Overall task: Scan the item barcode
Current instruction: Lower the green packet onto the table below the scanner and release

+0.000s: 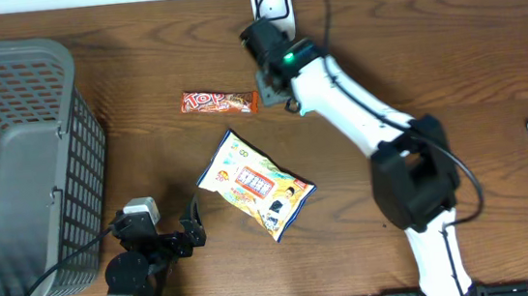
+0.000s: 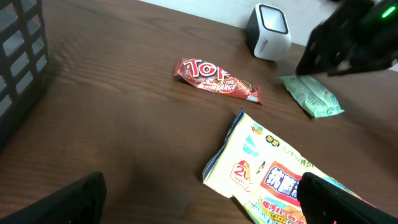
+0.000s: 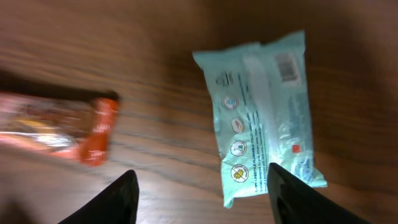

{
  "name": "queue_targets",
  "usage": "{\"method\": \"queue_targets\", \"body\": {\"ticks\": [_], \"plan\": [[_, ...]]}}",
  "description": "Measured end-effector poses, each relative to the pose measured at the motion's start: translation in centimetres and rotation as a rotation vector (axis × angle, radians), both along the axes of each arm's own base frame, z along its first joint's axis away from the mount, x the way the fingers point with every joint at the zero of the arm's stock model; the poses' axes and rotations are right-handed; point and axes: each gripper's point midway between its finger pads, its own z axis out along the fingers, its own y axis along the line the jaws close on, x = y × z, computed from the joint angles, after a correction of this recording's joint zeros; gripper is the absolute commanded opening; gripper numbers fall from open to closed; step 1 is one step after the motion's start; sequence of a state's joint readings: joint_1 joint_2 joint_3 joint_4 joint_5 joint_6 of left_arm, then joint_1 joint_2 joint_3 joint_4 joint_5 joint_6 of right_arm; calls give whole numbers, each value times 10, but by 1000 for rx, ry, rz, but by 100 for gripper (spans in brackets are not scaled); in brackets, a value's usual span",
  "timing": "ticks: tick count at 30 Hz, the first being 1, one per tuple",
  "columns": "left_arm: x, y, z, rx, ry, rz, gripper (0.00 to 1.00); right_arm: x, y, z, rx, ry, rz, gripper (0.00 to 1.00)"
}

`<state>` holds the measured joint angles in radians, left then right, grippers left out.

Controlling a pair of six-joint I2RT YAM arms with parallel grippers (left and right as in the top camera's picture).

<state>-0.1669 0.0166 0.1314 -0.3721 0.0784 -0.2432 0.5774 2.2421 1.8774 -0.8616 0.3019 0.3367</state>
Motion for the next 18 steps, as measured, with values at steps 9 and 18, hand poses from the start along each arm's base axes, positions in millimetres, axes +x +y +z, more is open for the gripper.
{"method": "queue_targets", "body": {"ticks": [9, 18], "plan": [[0, 0, 0, 0, 0, 0, 98, 13, -42, -48, -247, -10, -55, 63], [0, 0, 0, 0, 0, 0, 98, 22, -56, -57, -300, 19, -16, 23]]}}
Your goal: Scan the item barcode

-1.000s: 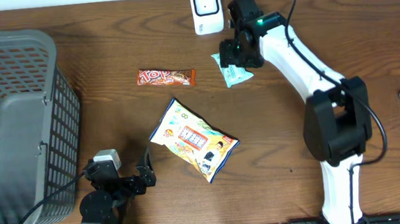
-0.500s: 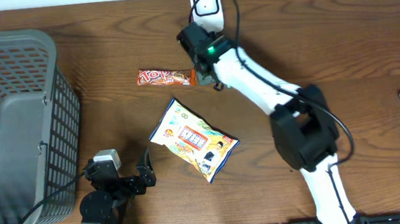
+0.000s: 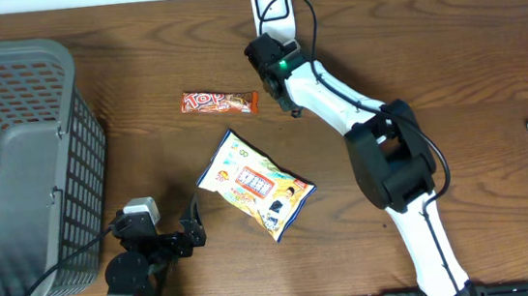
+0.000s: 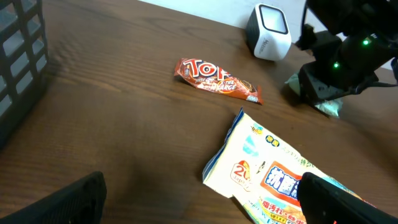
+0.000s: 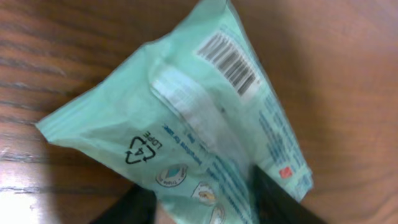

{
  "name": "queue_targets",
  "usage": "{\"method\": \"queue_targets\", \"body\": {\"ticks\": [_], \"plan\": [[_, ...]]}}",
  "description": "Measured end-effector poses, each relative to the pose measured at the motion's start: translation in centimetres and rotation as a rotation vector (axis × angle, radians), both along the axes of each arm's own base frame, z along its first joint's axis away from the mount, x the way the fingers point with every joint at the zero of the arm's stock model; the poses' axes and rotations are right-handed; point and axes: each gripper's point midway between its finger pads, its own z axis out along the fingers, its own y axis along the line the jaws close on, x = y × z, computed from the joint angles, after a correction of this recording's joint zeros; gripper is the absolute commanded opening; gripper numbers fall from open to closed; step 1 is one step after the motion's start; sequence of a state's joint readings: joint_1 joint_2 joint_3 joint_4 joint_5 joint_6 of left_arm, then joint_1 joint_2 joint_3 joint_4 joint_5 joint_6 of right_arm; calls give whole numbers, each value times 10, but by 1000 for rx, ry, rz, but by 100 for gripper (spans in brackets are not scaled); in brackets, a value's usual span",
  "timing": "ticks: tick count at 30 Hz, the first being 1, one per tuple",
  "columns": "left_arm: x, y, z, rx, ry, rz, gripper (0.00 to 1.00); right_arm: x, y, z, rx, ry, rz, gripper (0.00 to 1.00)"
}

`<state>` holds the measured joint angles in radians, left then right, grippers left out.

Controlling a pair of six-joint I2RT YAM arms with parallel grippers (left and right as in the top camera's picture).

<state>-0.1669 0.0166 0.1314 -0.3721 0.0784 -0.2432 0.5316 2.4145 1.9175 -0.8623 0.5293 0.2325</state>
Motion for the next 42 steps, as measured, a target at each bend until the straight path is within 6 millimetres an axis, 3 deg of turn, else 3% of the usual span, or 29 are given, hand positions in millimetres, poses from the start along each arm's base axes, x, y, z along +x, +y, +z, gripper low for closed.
{"method": "queue_targets", "body": {"ticks": [2, 12, 15, 17, 20, 22, 25, 27, 32, 36, 38, 40, 42], "plan": [[0, 0, 0, 0, 0, 0, 98, -2, -2, -5, -28, 30, 23, 3], [0, 0, 0, 0, 0, 0, 98, -7, -1, -2, -52, 121, 123, 1], [0, 0, 0, 0, 0, 0, 98, -19, 11, 4, 103, 227, 183, 1], [0, 0, 0, 0, 0, 0, 98, -31, 31, 12, 270, 300, 255, 1], [0, 0, 0, 0, 0, 0, 98, -45, 69, 42, 567, 356, 390, 1], [0, 0, 0, 0, 0, 0, 98, -50, 84, 71, 746, 364, 461, 1], [0, 0, 0, 0, 0, 0, 98, -48, 85, 104, 962, 354, 510, 2], [0, 0, 0, 0, 0, 0, 98, -46, 71, 105, 1014, 373, 477, 13], [0, 0, 0, 0, 0, 0, 98, -60, 42, 72, 908, 487, 383, 28], [0, 0, 0, 0, 0, 0, 98, -67, 44, 56, 725, 492, 464, 36], [0, 0, 0, 0, 0, 0, 98, -71, 48, 48, 590, 487, 505, 50], [0, 0, 0, 0, 0, 0, 98, -71, 56, 45, 508, 466, 546, 57], [0, 0, 0, 0, 0, 0, 98, -69, 65, 43, 428, 434, 587, 59]]}}
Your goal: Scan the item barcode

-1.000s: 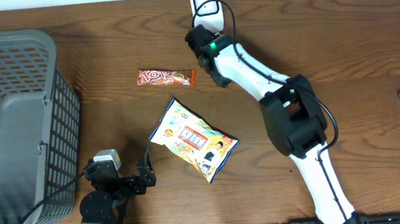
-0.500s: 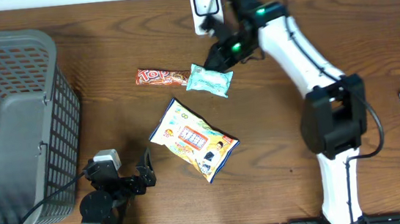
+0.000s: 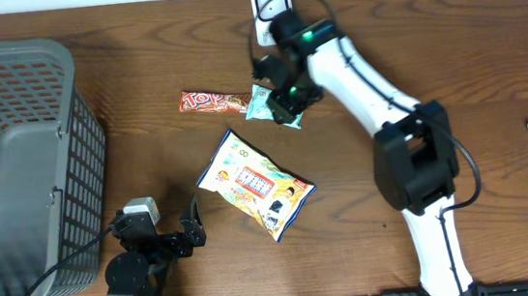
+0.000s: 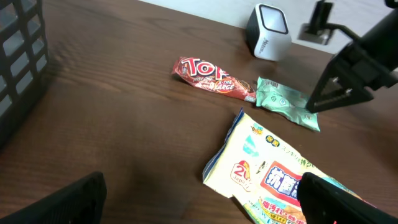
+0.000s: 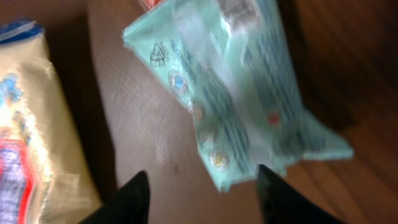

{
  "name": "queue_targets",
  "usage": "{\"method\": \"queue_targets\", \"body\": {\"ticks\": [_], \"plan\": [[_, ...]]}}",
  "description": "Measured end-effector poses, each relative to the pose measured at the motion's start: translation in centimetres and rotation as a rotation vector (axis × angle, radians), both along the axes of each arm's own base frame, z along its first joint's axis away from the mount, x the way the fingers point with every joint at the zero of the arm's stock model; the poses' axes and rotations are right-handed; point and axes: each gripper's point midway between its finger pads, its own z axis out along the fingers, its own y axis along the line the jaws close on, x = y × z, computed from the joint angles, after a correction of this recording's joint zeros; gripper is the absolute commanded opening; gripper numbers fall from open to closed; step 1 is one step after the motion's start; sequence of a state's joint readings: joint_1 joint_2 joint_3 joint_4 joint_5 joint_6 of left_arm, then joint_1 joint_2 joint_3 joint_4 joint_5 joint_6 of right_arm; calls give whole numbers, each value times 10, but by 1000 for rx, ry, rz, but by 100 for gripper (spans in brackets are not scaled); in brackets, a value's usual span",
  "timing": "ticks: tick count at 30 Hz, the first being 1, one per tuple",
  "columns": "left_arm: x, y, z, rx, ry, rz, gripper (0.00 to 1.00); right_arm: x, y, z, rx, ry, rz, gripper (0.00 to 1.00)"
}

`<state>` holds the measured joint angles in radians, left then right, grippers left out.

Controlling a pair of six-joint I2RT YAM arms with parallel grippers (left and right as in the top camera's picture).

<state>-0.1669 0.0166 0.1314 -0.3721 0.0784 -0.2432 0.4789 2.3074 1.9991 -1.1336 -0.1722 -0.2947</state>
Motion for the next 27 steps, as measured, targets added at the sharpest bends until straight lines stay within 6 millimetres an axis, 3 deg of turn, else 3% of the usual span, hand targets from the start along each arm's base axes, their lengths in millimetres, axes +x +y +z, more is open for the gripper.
{"method": "queue_targets", "body": {"ticks": [6, 10, 13, 14, 16, 20, 23, 27], "plan": [[0, 0, 0, 0, 0, 0, 98, 12, 14, -5, -142, -170, 55, 64], [0, 0, 0, 0, 0, 0, 98, 13, 12, -24, -212, -227, 66, 59], [0, 0, 0, 0, 0, 0, 98, 25, 9, -44, -229, -315, 52, 3], [0, 0, 0, 0, 1, 0, 98, 29, 8, -44, -231, -345, 46, 1], [0, 0, 0, 0, 0, 0, 98, 36, 1, -44, -250, -414, 24, 1], [0, 0, 0, 0, 0, 0, 98, 30, -5, -45, -268, -409, 27, 1], [0, 0, 0, 0, 0, 0, 98, 16, -10, -41, -262, -317, 39, 1], [0, 0, 0, 0, 0, 0, 98, -1, -3, -27, -81, -129, 34, 1]]}}
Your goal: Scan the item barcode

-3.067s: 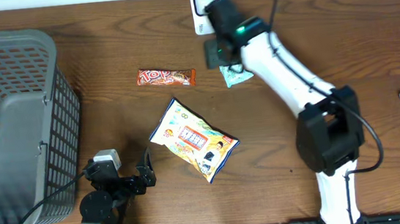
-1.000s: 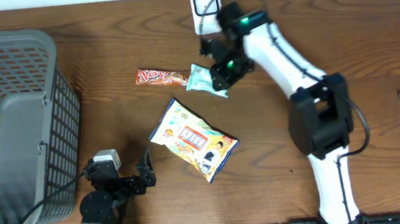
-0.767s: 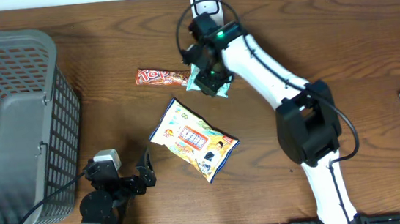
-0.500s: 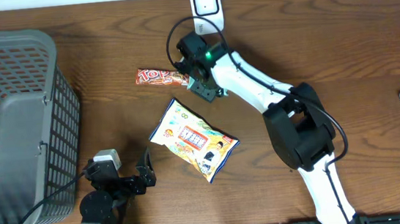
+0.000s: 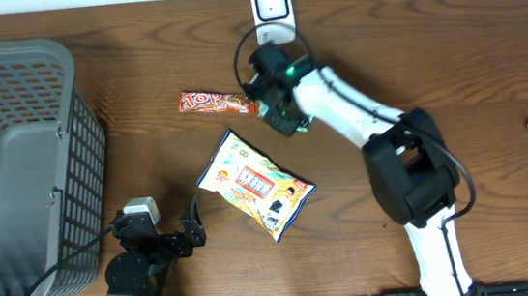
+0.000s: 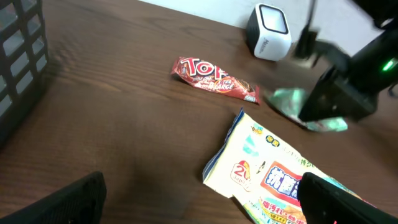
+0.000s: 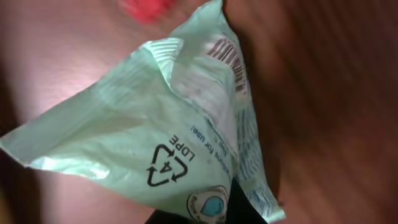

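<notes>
A mint-green wipes pack [image 7: 186, 130] fills the right wrist view, its barcode [image 7: 227, 56] facing the camera near the top. My right gripper [image 7: 202, 214] is shut on the pack's lower end, with only dark finger tips showing. From overhead this gripper [image 5: 277, 103] sits just right of the candy bar, below the white scanner [image 5: 271, 1]. In the left wrist view the pack [image 6: 297, 102] is a blur beside the scanner [image 6: 270, 31]. My left gripper [image 6: 202, 186] stands open and empty near the table's front.
A red candy bar [image 5: 216, 101] lies left of the right gripper. A yellow snack bag [image 5: 256, 185] lies mid-table. A grey mesh basket [image 5: 23, 171] takes up the left side. A blue bottle lies at the right edge.
The right wrist has turned and the arm now reaches in from lower right. The pack, then stretched out beside the candy bar, is now bunched close under the camera, barcode side showing. Left arm unmoved.
The right gripper was open above the green pack lying below the scanner. Then its fingers were down around the pack. Later it held the pack by one end, shifted next to the candy bar's right end. Now it still holds it there, barcode toward the wrist camera.
</notes>
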{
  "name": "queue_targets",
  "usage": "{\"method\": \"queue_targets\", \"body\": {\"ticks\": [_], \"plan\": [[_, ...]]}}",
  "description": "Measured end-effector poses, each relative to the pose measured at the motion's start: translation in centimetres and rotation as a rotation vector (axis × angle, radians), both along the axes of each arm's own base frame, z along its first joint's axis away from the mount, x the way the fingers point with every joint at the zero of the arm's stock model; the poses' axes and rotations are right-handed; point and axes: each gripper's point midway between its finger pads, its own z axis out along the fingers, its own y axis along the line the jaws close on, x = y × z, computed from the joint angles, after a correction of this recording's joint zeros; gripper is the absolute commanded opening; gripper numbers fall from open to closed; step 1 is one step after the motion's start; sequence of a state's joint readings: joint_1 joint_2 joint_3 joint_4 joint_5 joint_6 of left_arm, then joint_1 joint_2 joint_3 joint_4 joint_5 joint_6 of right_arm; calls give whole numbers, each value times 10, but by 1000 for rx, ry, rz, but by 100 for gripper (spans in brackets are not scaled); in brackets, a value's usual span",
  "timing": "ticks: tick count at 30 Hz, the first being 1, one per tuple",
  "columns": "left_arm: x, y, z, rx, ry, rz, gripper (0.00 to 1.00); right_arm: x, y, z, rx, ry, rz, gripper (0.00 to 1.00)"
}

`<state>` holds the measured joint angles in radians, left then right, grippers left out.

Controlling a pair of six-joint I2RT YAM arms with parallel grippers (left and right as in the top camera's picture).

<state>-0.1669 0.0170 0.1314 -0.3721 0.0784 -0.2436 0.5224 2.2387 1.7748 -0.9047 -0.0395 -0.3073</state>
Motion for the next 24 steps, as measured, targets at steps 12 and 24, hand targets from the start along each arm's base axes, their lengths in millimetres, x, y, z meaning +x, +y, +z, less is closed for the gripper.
{"method": "queue_targets", "body": {"ticks": [12, 24], "plan": [[0, 0, 0, 0, 0, 0, 98, 123, -30, 109, 993, 14, -233, 1], [0, 0, 0, 0, -1, 0, 98, 163, 11, 76, 1449, 276, -351, 1]]}}
